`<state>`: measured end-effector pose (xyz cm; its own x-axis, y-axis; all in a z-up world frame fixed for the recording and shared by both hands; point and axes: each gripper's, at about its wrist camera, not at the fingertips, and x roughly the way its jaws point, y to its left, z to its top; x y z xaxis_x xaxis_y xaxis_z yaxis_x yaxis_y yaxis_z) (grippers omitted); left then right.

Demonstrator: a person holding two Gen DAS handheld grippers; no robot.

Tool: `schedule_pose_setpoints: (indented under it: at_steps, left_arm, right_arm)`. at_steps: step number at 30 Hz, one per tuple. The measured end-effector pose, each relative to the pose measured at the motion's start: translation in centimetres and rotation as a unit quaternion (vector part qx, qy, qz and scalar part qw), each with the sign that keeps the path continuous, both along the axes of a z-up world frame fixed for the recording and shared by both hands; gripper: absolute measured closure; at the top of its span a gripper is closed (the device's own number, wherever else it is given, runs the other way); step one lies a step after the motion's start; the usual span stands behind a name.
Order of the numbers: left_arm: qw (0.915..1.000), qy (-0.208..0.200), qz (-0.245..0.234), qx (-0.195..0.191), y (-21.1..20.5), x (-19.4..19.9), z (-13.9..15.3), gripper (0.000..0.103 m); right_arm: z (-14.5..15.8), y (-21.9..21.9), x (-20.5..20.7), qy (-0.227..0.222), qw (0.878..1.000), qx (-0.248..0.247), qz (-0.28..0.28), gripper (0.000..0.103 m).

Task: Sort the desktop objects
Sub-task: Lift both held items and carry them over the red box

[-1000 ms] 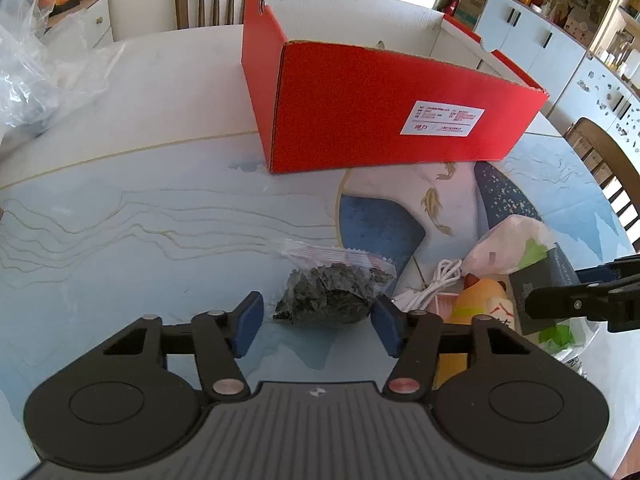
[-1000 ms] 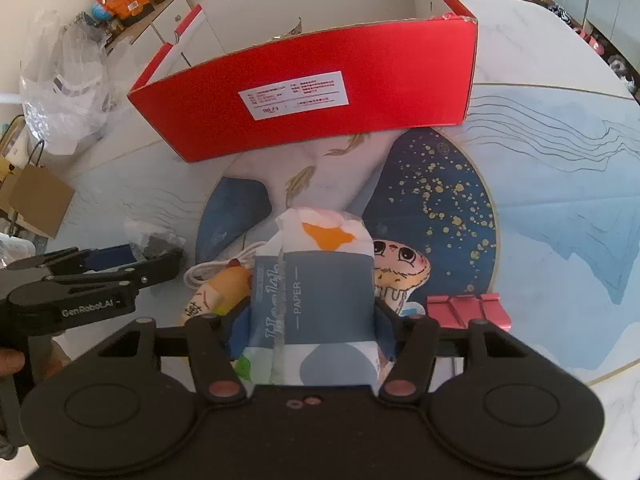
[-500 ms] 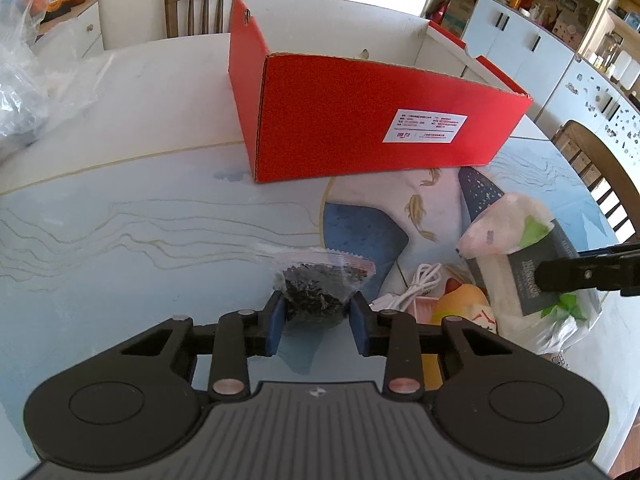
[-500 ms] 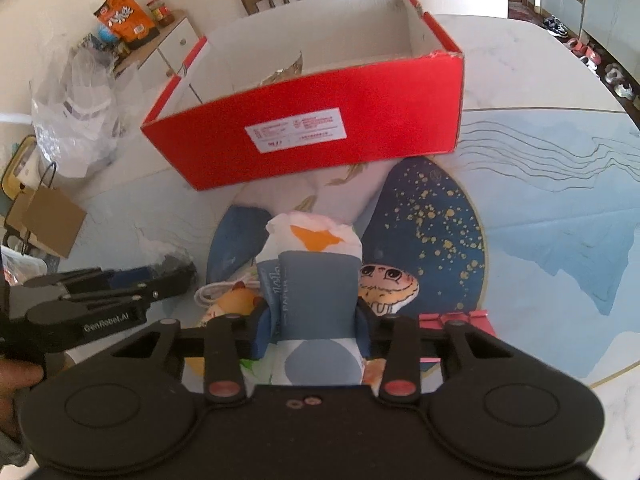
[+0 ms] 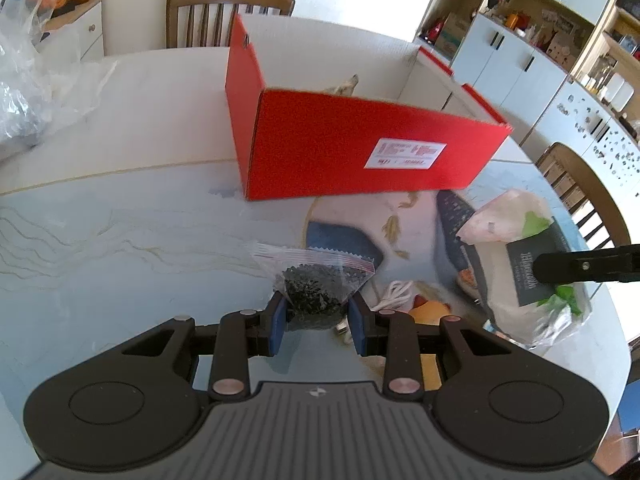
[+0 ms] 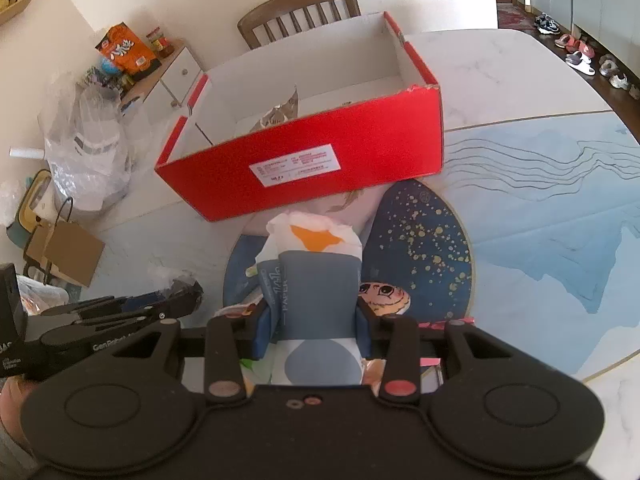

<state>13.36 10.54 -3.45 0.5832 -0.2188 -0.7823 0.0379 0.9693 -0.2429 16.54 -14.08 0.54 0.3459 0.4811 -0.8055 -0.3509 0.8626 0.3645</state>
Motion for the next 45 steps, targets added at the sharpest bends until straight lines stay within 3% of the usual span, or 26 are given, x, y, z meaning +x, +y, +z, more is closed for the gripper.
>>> schedule_pose_setpoints:
  at_steps: [19, 34, 45]
  left_arm:
    - [0.9986, -0.047, -0.011, -0.022, -1.8, 1.3, 6.0, 0.072]
    - [0.995, -0.094, -0.031, 0.01, -3.3, 6.4, 10.4, 0.072]
    - [0.9966, -0.071, -0.042, 0.006, -3.9, 11.7, 11.1, 0.072]
  right_arm:
    - [4.3, -1.9, 2.1, -0.036, 0.999, 0.027, -0.014, 0.063]
    - [8.9, -1.6, 7.5, -0.09, 0.995, 0.039, -0.013, 0.063]
    - [9.8, 0.6, 11.6, -0.114, 0.993, 0.024, -0.002, 0.063]
